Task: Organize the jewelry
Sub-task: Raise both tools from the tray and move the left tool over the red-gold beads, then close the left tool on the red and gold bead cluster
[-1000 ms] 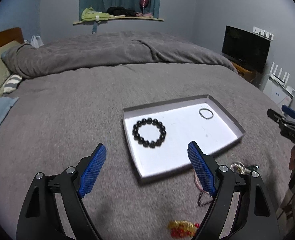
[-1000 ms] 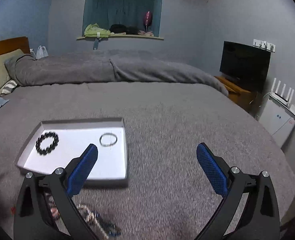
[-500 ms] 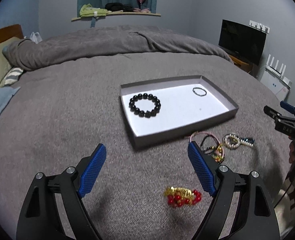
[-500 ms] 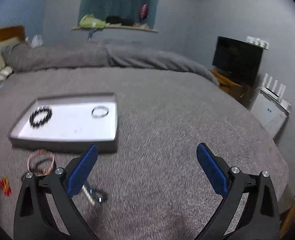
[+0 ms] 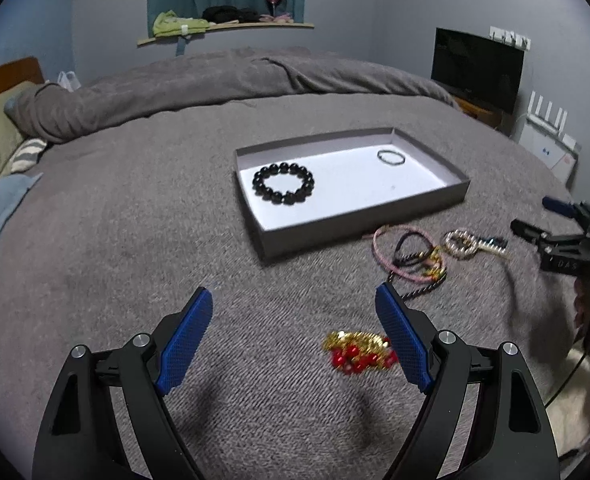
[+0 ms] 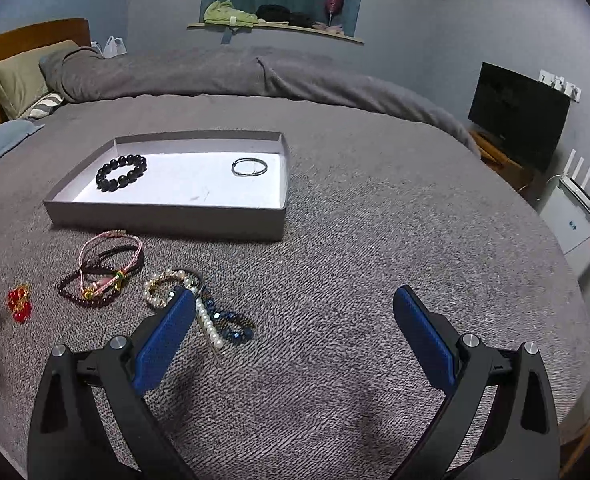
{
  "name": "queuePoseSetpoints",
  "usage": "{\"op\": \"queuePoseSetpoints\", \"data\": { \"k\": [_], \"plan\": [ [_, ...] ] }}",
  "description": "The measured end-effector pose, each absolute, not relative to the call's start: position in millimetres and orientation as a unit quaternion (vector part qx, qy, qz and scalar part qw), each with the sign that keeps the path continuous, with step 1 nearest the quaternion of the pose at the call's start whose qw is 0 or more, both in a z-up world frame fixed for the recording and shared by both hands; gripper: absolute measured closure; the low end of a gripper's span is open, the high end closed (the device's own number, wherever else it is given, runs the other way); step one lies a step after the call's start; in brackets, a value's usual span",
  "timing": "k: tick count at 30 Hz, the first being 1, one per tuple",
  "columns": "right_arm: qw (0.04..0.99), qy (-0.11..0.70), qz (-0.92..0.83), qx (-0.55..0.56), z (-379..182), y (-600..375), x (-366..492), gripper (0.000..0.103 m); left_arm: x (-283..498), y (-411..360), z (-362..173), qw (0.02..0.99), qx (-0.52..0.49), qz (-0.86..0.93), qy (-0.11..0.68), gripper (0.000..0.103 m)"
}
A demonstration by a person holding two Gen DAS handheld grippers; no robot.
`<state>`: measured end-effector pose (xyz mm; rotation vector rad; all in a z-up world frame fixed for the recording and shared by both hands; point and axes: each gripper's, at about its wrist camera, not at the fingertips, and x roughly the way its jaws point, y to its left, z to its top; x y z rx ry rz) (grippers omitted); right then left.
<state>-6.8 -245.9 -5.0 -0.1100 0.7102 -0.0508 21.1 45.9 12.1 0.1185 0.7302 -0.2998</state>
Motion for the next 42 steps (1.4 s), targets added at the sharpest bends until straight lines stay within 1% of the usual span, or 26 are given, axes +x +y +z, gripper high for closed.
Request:
{"op": "queuePoseSetpoints", "data": {
  "k": [8,13,18,34,40,42],
  "plan": [
    [0.930,0.359,-0.016,-0.075,-9.1,-241.7,-1.7,0.005,15.7,47.0,-0.2,0.916,0.060,-0.148,0.368,0.019],
    [0.931,0.362,0.016,-0.052,-9.9,-244.9,-3.5,0.005,10.7,44.6,-2.7,0.913,0.071,-0.155,0.370,0.019],
    [0.928,0.367,0.018,-0.068,-14.0,-239.0,-6.0,0.005,7.5,42.4,-2.5,0.911,0.077,-0.164,0.369,0.019],
    [0.917,0.388,0.083,-0.036,-19.1,-233.0,-16.8,0.005,-5.9,52.3,-13.1,0.896,0.083,-0.190,0.392,0.019],
    [0.915,0.391,0.099,-0.023,-19.1,-233.0,-16.5,0.005,3.3,44.8,-18.0,0.887,0.063,-0.209,0.406,0.019],
    [0.914,0.392,0.101,-0.022,-18.7,-232.6,-16.1,0.005,4.3,36.2,-19.5,0.885,0.071,-0.218,0.406,0.020]
  ]
}}
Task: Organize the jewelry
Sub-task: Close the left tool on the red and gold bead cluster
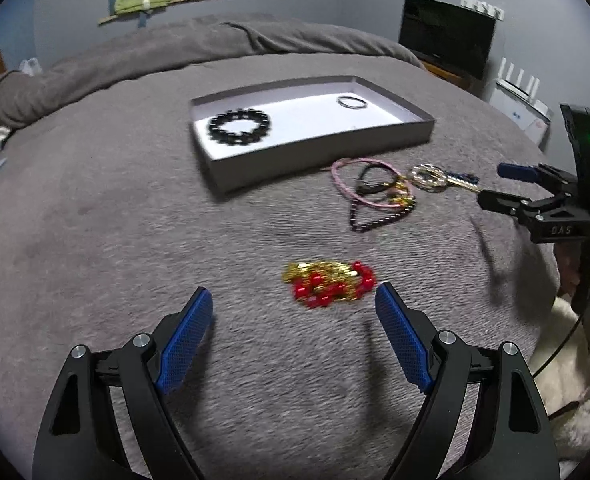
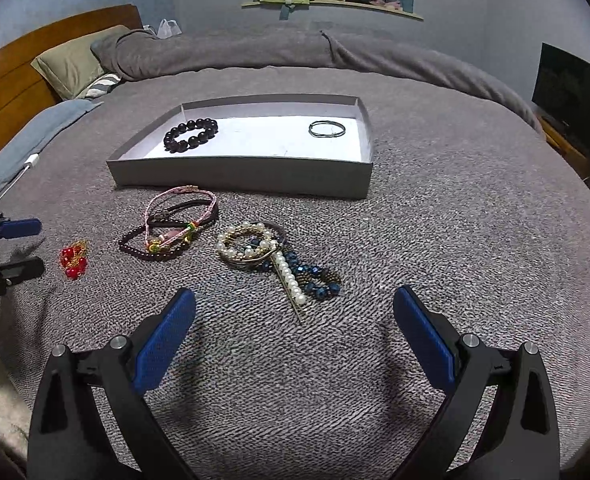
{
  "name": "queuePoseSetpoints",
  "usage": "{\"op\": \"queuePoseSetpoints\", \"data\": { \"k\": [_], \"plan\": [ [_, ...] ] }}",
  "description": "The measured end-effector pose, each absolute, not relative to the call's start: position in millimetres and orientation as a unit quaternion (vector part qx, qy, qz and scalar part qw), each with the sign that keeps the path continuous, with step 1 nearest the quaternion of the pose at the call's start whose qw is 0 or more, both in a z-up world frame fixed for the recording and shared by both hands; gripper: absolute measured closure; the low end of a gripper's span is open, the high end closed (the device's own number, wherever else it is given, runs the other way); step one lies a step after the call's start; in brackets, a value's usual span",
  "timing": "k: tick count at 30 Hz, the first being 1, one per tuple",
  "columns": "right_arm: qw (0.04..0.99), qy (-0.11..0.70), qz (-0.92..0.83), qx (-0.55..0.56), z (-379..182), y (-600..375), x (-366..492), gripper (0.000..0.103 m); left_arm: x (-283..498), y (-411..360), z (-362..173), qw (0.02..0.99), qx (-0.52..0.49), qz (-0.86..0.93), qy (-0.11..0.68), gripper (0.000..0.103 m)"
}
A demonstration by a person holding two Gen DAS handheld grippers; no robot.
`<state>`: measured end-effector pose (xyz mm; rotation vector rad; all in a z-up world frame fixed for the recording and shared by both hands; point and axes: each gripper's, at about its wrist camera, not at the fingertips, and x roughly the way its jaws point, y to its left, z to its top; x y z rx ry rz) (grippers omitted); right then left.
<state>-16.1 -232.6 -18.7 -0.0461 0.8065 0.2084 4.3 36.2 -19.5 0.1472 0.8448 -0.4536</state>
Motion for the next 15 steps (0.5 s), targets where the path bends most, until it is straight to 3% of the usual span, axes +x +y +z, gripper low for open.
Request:
{"op": "queuePoseSetpoints", "data": {
  "k": [8,13,15],
  "plan": [
    [0.914,0.391,0.107,-0.009,-18.2,-237.3,-17.8,0.005,24.9,22.4,-21.4,0.873,0.063,-0.229,0.427,0.052],
    [0.917,0.385,0.103,-0.025,-15.6,-236.3,-20.1,0.005,22.7,12.8,-29.9,0.861,0.089,-0.235,0.442,0.053],
    [0.918,0.382,0.105,-0.022,-14.9,-237.6,-18.1,0.005,23.0,13.6,-33.5,0.860,0.089,-0.233,0.446,0.064]
  ]
}}
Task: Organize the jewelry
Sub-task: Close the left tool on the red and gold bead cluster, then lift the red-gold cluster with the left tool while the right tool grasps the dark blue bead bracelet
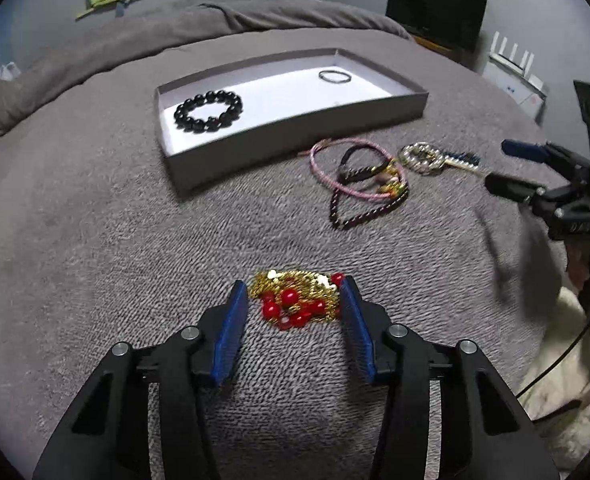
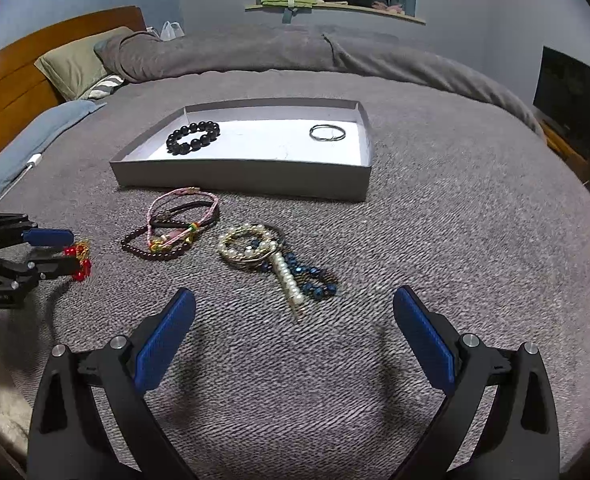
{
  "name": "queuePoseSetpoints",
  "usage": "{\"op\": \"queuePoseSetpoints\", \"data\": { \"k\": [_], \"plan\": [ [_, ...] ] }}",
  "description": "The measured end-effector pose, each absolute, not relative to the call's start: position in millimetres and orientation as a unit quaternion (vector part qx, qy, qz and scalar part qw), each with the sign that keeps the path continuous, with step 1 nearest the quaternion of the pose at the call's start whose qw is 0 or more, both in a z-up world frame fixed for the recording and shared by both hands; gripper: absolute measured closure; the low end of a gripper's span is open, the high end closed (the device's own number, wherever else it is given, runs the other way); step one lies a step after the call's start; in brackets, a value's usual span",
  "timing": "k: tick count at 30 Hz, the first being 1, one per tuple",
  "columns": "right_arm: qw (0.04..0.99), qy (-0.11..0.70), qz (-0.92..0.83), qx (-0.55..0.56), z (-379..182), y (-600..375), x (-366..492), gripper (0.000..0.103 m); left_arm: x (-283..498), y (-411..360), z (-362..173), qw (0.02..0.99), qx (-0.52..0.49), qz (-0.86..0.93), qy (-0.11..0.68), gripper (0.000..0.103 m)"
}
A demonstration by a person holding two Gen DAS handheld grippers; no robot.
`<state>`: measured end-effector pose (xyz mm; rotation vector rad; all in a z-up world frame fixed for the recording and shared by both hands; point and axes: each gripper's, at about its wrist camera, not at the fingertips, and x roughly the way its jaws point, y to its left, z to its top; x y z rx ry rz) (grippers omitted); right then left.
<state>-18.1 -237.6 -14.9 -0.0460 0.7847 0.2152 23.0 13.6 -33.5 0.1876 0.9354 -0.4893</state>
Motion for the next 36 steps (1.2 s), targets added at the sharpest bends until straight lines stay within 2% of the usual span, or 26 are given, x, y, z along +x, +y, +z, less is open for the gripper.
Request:
{"op": "queuePoseSetpoints", "data": {
  "k": [1,3,4,5,7,9,10,12,13,15,17,20,29,31,32,36],
  "plan": [
    [0.918,0.381,0.107,-0.019,-14.7,-238.5,-17.3,0.005,24.0,14.5,-35.2,0.856,0.083,-0.238,0.451,0.075],
    [0.920,0.379,0.104,-0.018,-14.1,-239.1,-14.8,0.005,22.9,14.9,-34.1,0.859,0.084,-0.237,0.447,0.079],
    [0.921,0.376,0.102,-0.018,-13.8,-239.4,-13.8,0.006,21.3,14.4,-31.5,0.863,0.088,-0.235,0.439,0.086],
    [0.923,0.373,0.098,-0.020,-13.3,-240.0,-12.8,0.006,20.6,14.6,-28.7,0.866,0.088,-0.233,0.433,0.086],
    [0.924,0.371,0.090,-0.024,-13.1,-240.9,-10.4,0.014,19.5,16.6,-21.1,0.872,0.080,-0.234,0.422,0.086],
    [0.922,0.376,0.090,-0.027,-14.1,-240.1,-6.6,0.027,17.9,17.8,-12.8,0.878,0.077,-0.234,0.410,0.086],
    [0.921,0.378,0.091,-0.029,-14.9,-238.9,-5.1,0.030,16.9,18.5,-7.6,0.881,0.074,-0.237,0.404,0.086],
    [0.918,0.383,0.092,-0.038,-16.8,-236.6,-1.6,0.045,14.7,18.6,2.6,0.885,0.069,-0.241,0.392,0.086],
    [0.917,0.385,0.093,-0.038,-17.2,-236.5,-0.1,0.049,13.6,18.7,8.4,0.887,0.068,-0.243,0.386,0.086],
    [0.917,0.387,0.089,-0.031,-17.2,-240.4,2.4,0.068,10.9,17.6,17.0,0.890,0.072,-0.247,0.376,0.086],
    [0.916,0.390,0.086,-0.026,-17.1,-244.3,4.2,0.075,9.8,16.9,20.1,0.892,0.077,-0.246,0.372,0.086],
    [0.914,0.397,0.081,-0.024,-18.0,-248.5,6.5,0.079,11.3,17.0,19.3,0.891,0.077,-0.245,0.374,0.086],
    [0.895,0.435,0.096,-0.001,-33.1,-251.1,13.8,0.079,12.1,12.3,11.7,0.887,0.084,-0.245,0.381,0.086],
    [0.891,0.440,0.111,0.012,-34.5,-252.6,14.7,0.087,13.3,13.1,10.4,0.887,0.082,-0.245,0.383,0.086],
    [0.889,0.441,0.119,0.018,-35.0,-253.0,14.6,0.096,14.0,13.4,10.1,0.887,0.081,-0.244,0.383,0.086],
    [0.898,0.425,0.114,0.015,-27.3,-252.1,9.7,0.096,15.8,15.9,12.1,0.889,0.076,-0.239,0.383,0.086]
  ]
}}
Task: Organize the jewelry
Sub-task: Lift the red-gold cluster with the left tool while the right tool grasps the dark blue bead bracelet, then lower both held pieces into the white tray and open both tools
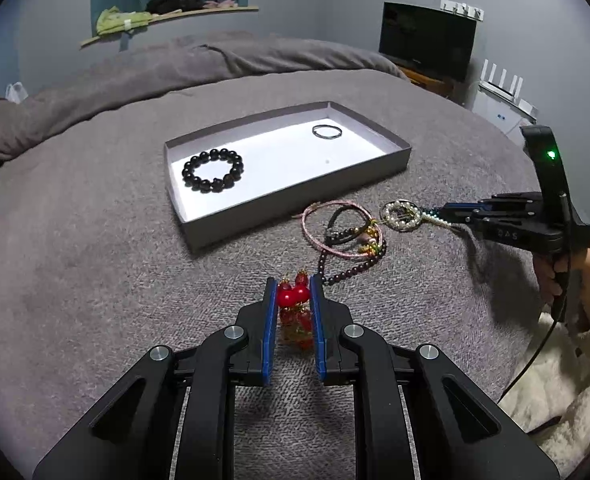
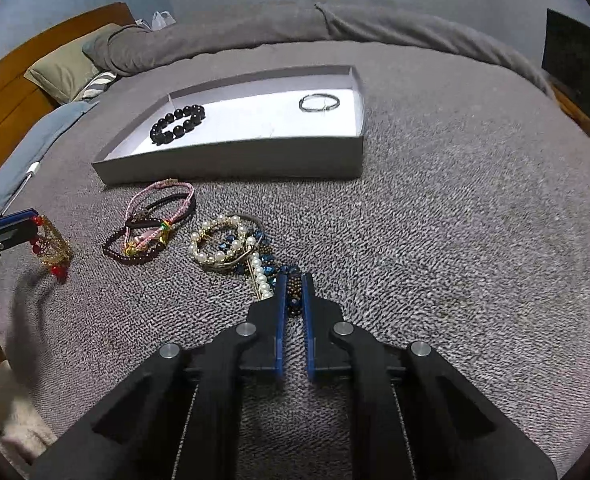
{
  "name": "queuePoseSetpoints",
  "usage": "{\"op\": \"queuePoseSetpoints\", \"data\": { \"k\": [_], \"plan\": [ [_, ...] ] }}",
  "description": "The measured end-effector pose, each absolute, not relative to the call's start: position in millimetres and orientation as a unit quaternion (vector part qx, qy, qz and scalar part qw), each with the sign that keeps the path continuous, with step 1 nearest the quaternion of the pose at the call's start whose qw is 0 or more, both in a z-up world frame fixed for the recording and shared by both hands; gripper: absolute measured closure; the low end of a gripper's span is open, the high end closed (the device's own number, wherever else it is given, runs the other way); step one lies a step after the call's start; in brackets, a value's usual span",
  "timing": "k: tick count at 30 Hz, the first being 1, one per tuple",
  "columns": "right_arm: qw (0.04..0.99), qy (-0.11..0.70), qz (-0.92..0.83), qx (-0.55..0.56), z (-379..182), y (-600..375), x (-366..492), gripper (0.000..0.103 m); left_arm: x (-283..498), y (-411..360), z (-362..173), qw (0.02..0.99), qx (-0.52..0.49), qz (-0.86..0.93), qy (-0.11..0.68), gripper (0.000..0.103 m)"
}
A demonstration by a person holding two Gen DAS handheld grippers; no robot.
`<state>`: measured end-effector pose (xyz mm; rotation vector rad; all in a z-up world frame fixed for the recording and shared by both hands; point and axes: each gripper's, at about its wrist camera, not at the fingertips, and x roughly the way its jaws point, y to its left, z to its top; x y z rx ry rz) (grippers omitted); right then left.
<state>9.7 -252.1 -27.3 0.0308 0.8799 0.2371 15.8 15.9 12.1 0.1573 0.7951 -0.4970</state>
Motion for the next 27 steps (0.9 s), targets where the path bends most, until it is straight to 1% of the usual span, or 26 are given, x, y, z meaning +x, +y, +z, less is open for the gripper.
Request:
{"op": "queuePoseSetpoints", "data": {
  "k": [6,11,15,22,27],
  "plan": [
    [0.918,0.381,0.112,0.009,7.3,-255.3,6.1,0.096,18.7,23.0,26.6,0.895,0.070,-0.238,0.372,0.086],
    [0.932,0.344,0.111,0.004,42.4,-259.7,10.1,0.096,30.7,32.7,47.6,0.904,0.062,-0.227,0.356,0.086],
    [0.941,0.322,0.104,0.005,59.9,-264.9,19.6,0.096,44.8,36.3,61.4,0.909,0.059,-0.220,0.348,0.086],
    [0.945,0.311,0.097,0.017,64.9,-268.4,49.7,0.096,85.1,19.2,75.2,0.915,0.077,-0.212,0.333,0.086],
    [0.944,0.313,0.097,0.022,60.0,-263.0,77.4,0.096,117.4,-1.1,68.1,0.915,0.102,-0.199,0.336,0.086]
  ]
}}
